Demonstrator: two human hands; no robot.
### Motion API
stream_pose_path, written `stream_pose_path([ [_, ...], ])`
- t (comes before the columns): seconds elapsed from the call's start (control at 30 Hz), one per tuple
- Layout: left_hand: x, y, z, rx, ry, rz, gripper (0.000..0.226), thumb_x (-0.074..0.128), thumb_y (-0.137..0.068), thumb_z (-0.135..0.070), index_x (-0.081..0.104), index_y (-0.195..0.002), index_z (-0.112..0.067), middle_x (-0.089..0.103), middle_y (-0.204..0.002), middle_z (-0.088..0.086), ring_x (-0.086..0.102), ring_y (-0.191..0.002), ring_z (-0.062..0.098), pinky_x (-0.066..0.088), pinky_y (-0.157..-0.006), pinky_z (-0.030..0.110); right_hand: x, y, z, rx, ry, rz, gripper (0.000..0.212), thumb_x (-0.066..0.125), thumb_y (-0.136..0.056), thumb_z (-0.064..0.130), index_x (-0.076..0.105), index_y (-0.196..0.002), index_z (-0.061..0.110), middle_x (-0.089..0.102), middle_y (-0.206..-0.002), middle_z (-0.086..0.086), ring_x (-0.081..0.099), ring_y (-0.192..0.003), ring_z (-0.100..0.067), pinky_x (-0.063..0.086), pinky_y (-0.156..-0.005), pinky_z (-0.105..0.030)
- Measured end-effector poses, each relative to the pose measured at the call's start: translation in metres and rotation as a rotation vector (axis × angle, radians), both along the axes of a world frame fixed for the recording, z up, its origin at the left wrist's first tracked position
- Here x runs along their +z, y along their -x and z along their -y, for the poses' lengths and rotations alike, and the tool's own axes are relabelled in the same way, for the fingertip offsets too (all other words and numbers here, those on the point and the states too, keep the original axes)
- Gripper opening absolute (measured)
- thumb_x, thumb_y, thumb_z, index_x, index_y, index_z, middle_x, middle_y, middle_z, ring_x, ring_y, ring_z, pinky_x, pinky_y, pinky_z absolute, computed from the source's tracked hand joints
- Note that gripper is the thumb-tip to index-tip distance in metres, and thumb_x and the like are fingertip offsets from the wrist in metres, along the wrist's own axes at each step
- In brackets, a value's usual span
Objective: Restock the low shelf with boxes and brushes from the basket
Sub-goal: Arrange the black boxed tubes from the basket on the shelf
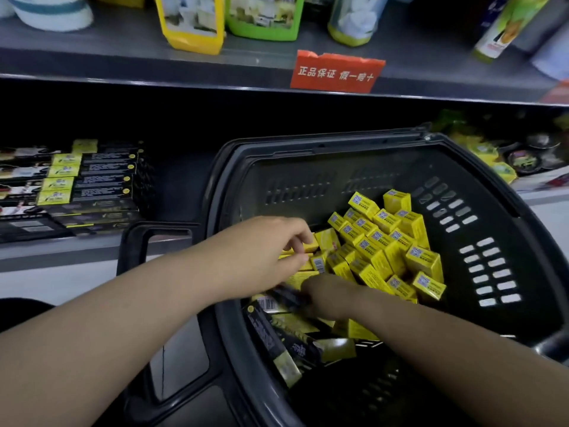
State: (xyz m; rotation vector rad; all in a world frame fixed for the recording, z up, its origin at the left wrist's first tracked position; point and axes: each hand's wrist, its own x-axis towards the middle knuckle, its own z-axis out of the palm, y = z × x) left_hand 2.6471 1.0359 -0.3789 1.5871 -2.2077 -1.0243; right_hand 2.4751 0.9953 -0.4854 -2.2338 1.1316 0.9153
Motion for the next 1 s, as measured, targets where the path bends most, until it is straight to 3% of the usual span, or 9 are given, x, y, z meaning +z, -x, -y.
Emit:
stream_pose_path([
  [0.13, -0.002, 0.011, 0.003, 0.302, -0.347, -0.172, 0.057, 0.044, -0.090, -0.051, 0.037, -0.135, -0.015, 0.054, -0.113, -0.006, 0.057, -0.107, 0.014, 0.044, -0.097, 0.039, 0.055, 0.013, 0.016, -0.360, -0.019, 0.260, 0.030, 0.056, -0.089, 0.042, 0.054, -0.073, 0.016, 0.056, -0.070, -0.002, 0.058, -0.067, -0.019, 0.043, -0.057, -0.029],
  [0.23, -0.010, 0.019, 0.003, 0.476, -0.582, -0.342, 0.080, 0.046, -0.086, -0.060, 0.025, -0.144, -0.010, 0.046, -0.138, 0.006, 0.049, -0.122, 0.023, 0.040, -0.102, 0.039, 0.089, 0.014, 0.005, -0.575, -0.107, 0.642, 0.018, 0.058, -0.089, 0.038, 0.058, -0.072, 0.031, 0.053, -0.058, 0.011, 0.057, -0.059, -0.011, 0.055, -0.061, -0.036],
  [0.3, -0.014, 0.026, 0.002, 0.529, -0.591, -0.485, 0.066, 0.050, -0.088, -0.052, 0.039, -0.138, -0.010, 0.052, -0.132, 0.007, 0.052, -0.118, 0.021, 0.042, -0.102, 0.042, 0.097, 0.007, -0.008, -0.556, -0.099, 0.788, 0.010, 0.060, -0.086, 0.038, 0.058, -0.084, 0.029, 0.063, -0.067, 0.011, 0.061, -0.065, -0.009, 0.056, -0.066, -0.037],
  [0.37, -0.016, 0.028, 0.004, 0.615, -0.533, -0.583, 0.048, 0.052, -0.092, -0.041, 0.047, -0.129, -0.010, 0.059, -0.123, 0.008, 0.055, -0.113, 0.021, 0.042, -0.103, 0.042, 0.097, 0.000, -0.014, -0.525, -0.091, 0.850, 0.028, 0.065, -0.081, 0.039, 0.056, -0.099, 0.019, 0.068, -0.088, 0.002, 0.066, -0.083, -0.016, 0.055, -0.077, -0.040],
  [0.53, -0.010, 0.019, 0.014, 0.684, -0.490, -0.733, 0.037, 0.054, -0.093, -0.032, 0.046, -0.126, -0.016, 0.055, -0.124, -0.002, 0.047, -0.122, 0.017, 0.034, -0.100, 0.032, 0.080, 0.003, -0.013, -0.374, -0.230, 0.587, 0.016, 0.069, -0.082, 0.037, 0.057, -0.086, 0.027, 0.060, -0.082, 0.021, 0.058, -0.077, 0.006, 0.042, -0.066, -0.008],
  [0.67, -0.007, 0.017, 0.014, 0.657, -0.553, -0.825, 0.044, 0.055, -0.093, -0.029, 0.043, -0.134, -0.018, 0.050, -0.120, -0.009, 0.040, -0.117, 0.008, 0.023, -0.096, 0.026, 0.032, -0.007, -0.036, -0.161, -0.221, 0.171, 0.047, 0.061, -0.087, 0.043, 0.050, -0.121, 0.013, 0.059, -0.120, -0.006, 0.056, -0.109, -0.025, 0.045, -0.082, -0.028],
  [0.8, -0.007, 0.016, 0.014, 0.660, -0.585, -0.863, 0.049, 0.056, -0.092, -0.028, 0.041, -0.137, -0.017, 0.047, -0.139, -0.002, 0.038, -0.132, 0.015, 0.020, -0.114, 0.035, 0.008, -0.020, -0.059, 0.048, -0.118, 0.085, 0.050, 0.061, -0.088, 0.036, 0.048, -0.124, 0.004, 0.055, -0.124, -0.019, 0.055, -0.113, -0.035, 0.046, -0.084, -0.035],
  [0.9, -0.009, 0.014, 0.014, 0.662, -0.589, -0.859, 0.054, 0.057, -0.092, -0.029, 0.037, -0.140, -0.016, 0.043, -0.144, -0.001, 0.035, -0.134, 0.014, 0.019, -0.112, 0.034, 0.017, -0.015, -0.045, -0.091, -0.125, 0.074, 0.038, 0.057, -0.089, 0.035, 0.058, -0.112, 0.004, 0.062, -0.111, -0.017, 0.061, -0.101, -0.032, 0.046, -0.073, -0.029],
  [1.0, -0.010, 0.012, 0.014, 0.672, -0.558, -0.856, 0.056, 0.054, -0.093, -0.029, 0.029, -0.141, -0.013, 0.046, -0.131, -0.008, 0.037, -0.123, 0.007, 0.019, -0.107, 0.029, 0.042, 0.000, -0.020, -0.556, -0.268, 0.329, 0.023, 0.062, -0.086, 0.034, 0.057, -0.097, 0.014, 0.065, -0.089, -0.003, 0.067, -0.077, -0.022, 0.054, -0.063, -0.028],
])
